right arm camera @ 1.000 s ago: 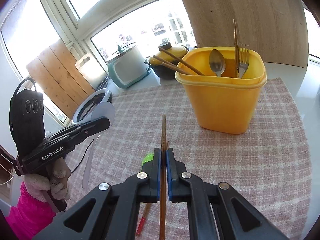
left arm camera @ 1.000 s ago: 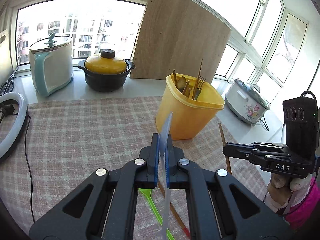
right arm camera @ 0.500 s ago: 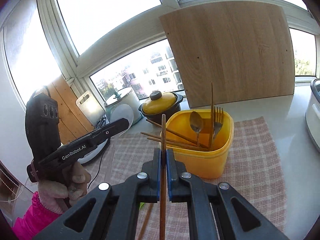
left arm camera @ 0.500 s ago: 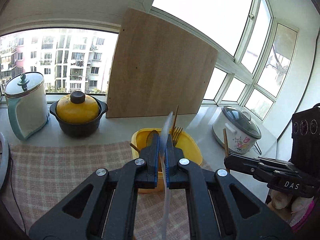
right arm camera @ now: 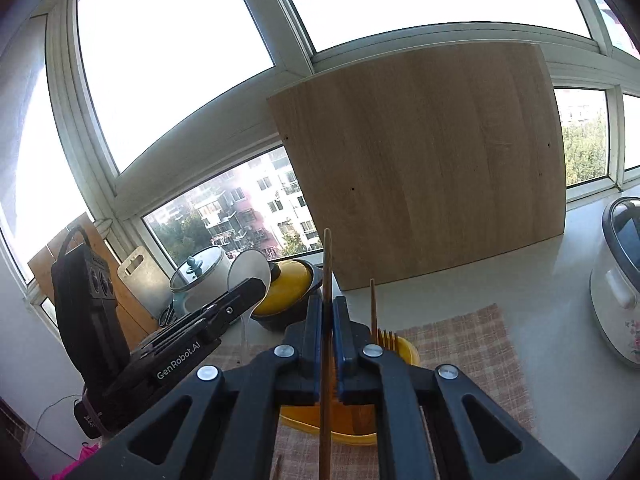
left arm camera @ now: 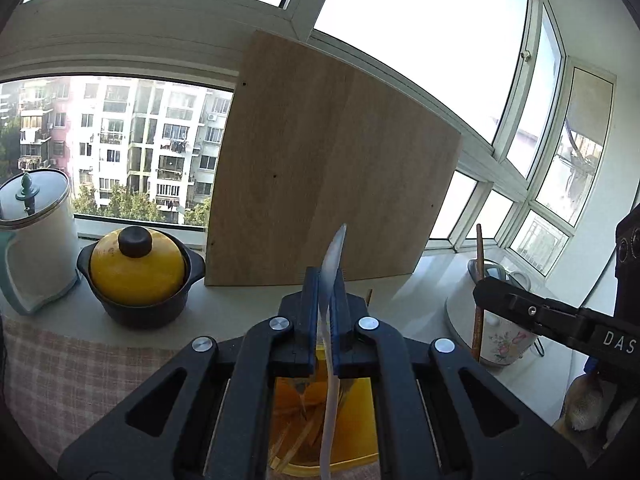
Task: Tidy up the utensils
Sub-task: 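Carry the clear spoon and chopstick upright over the yellow container, then open both tools to drop the clear spoon and chopstick into the container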
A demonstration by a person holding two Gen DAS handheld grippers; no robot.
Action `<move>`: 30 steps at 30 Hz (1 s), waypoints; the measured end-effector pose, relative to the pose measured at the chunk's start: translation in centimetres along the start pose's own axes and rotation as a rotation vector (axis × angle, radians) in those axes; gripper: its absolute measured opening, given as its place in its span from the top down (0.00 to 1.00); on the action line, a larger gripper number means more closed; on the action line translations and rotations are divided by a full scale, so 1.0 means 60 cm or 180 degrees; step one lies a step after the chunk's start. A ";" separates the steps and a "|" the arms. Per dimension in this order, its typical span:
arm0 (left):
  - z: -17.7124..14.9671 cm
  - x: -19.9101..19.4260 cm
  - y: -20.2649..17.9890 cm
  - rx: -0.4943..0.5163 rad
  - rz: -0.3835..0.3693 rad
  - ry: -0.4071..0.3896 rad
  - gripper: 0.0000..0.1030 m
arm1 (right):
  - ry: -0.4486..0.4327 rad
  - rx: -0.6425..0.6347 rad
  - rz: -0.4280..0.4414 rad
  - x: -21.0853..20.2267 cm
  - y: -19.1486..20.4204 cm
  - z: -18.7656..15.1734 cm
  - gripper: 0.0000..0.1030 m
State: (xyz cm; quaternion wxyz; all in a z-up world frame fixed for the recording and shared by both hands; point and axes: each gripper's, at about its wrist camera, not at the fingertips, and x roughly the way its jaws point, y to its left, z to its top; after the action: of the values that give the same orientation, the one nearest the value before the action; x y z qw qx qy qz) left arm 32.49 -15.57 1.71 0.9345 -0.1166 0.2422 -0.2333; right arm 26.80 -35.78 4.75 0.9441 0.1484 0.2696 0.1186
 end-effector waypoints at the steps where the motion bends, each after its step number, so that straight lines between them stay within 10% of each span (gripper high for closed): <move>1: -0.001 0.004 0.000 0.0011 0.0022 -0.0013 0.97 | -0.0029 0.0017 -0.0019 0.004 -0.002 0.007 0.98; 18: -0.015 0.040 0.012 -0.0051 0.0147 -0.0084 0.97 | -0.0493 -0.0133 -0.0361 0.054 0.006 0.054 0.98; 30: -0.025 0.029 0.023 -0.0124 0.0061 0.0076 0.97 | -0.0267 -0.0275 -0.0332 0.064 0.002 0.000 0.98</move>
State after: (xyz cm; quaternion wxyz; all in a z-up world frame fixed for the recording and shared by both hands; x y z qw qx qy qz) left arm 33.60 -15.41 -0.73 0.9313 -0.1297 0.2590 -0.2209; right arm 29.96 -34.54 3.00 0.9649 0.0982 0.2317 0.0745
